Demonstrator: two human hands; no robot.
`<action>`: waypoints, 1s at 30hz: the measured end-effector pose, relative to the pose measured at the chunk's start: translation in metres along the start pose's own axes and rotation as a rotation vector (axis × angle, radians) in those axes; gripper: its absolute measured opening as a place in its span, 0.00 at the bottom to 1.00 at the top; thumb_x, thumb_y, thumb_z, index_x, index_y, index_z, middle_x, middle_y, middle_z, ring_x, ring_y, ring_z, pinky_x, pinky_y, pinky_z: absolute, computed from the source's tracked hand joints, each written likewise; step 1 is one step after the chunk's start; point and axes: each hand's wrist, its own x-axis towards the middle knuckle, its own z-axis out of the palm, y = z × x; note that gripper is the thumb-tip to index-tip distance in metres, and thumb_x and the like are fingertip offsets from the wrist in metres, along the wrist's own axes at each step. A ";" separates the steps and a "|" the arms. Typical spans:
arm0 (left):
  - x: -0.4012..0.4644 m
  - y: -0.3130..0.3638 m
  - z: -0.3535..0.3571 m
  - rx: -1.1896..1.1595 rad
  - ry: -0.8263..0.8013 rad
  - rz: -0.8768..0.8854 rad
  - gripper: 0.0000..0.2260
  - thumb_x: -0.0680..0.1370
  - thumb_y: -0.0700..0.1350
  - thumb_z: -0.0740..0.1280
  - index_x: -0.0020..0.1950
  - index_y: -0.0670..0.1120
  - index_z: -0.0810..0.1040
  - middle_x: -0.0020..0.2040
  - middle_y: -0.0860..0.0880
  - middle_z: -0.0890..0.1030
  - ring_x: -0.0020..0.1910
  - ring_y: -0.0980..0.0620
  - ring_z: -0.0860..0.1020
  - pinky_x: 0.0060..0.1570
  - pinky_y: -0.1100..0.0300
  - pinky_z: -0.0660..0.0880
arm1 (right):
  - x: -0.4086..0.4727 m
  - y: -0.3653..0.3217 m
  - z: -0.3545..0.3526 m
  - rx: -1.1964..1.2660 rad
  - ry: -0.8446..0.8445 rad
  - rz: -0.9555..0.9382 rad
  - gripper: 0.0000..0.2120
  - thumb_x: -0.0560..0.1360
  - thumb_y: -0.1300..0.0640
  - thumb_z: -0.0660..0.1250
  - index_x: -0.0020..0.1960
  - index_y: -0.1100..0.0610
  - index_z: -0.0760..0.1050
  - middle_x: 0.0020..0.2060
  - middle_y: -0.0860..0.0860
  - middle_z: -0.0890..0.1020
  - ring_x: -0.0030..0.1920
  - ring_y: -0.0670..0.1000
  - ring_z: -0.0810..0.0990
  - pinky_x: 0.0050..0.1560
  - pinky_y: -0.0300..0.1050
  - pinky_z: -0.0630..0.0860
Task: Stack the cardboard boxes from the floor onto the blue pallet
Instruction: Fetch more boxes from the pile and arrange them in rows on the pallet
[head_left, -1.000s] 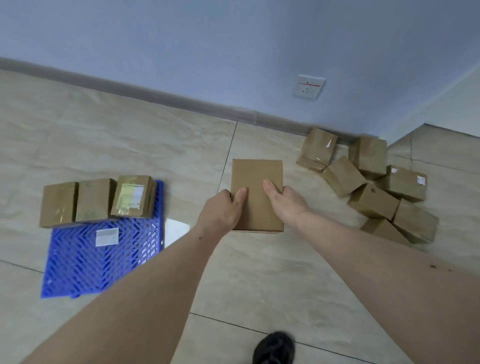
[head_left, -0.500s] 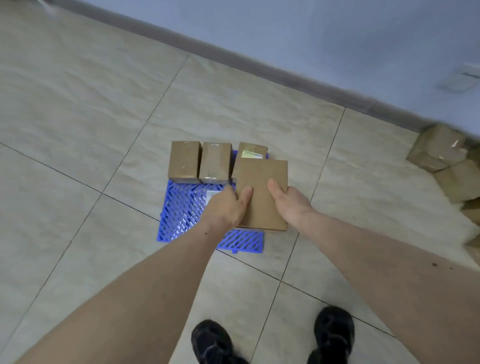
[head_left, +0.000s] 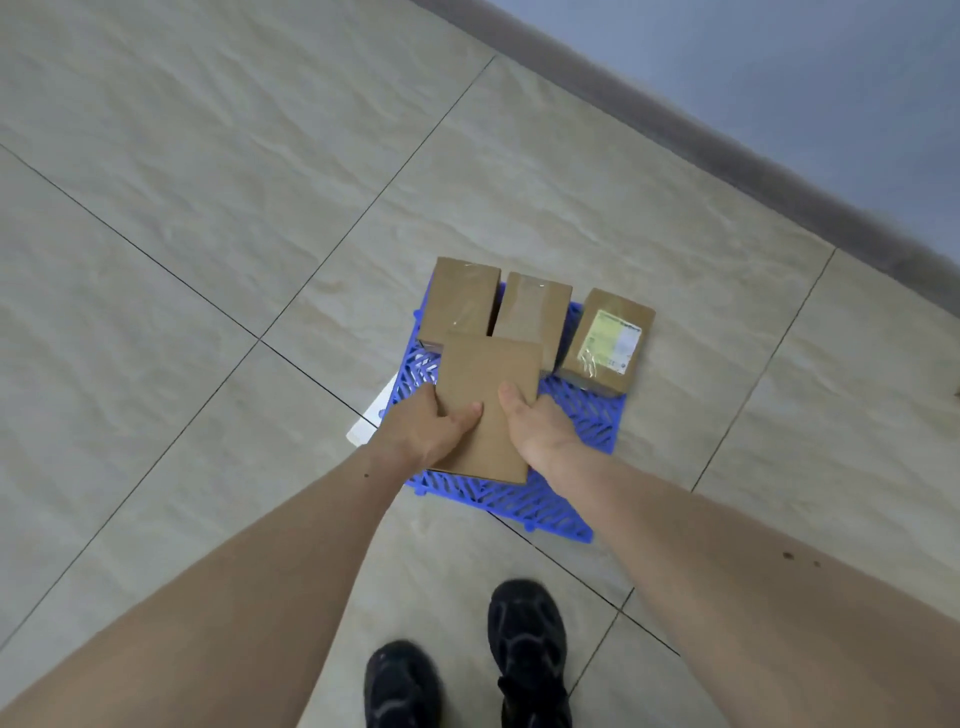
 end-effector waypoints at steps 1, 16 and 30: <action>0.007 -0.007 -0.001 -0.016 -0.004 -0.002 0.25 0.76 0.60 0.65 0.66 0.45 0.70 0.62 0.47 0.77 0.60 0.47 0.76 0.60 0.52 0.73 | 0.008 -0.001 0.008 0.002 -0.004 0.003 0.32 0.79 0.36 0.53 0.72 0.61 0.66 0.65 0.58 0.75 0.64 0.59 0.74 0.65 0.51 0.70; 0.146 -0.098 0.017 0.051 -0.036 0.023 0.28 0.76 0.53 0.68 0.71 0.48 0.61 0.61 0.46 0.76 0.60 0.43 0.75 0.57 0.54 0.73 | 0.133 0.022 0.134 0.135 0.029 0.130 0.35 0.79 0.39 0.55 0.76 0.62 0.58 0.68 0.59 0.72 0.65 0.59 0.73 0.65 0.52 0.68; 0.162 -0.100 0.021 0.170 0.086 0.028 0.31 0.73 0.55 0.70 0.70 0.46 0.61 0.64 0.44 0.69 0.61 0.41 0.72 0.58 0.43 0.74 | 0.131 0.023 0.137 0.101 0.090 0.120 0.35 0.80 0.37 0.52 0.77 0.60 0.54 0.69 0.59 0.71 0.65 0.60 0.72 0.60 0.51 0.68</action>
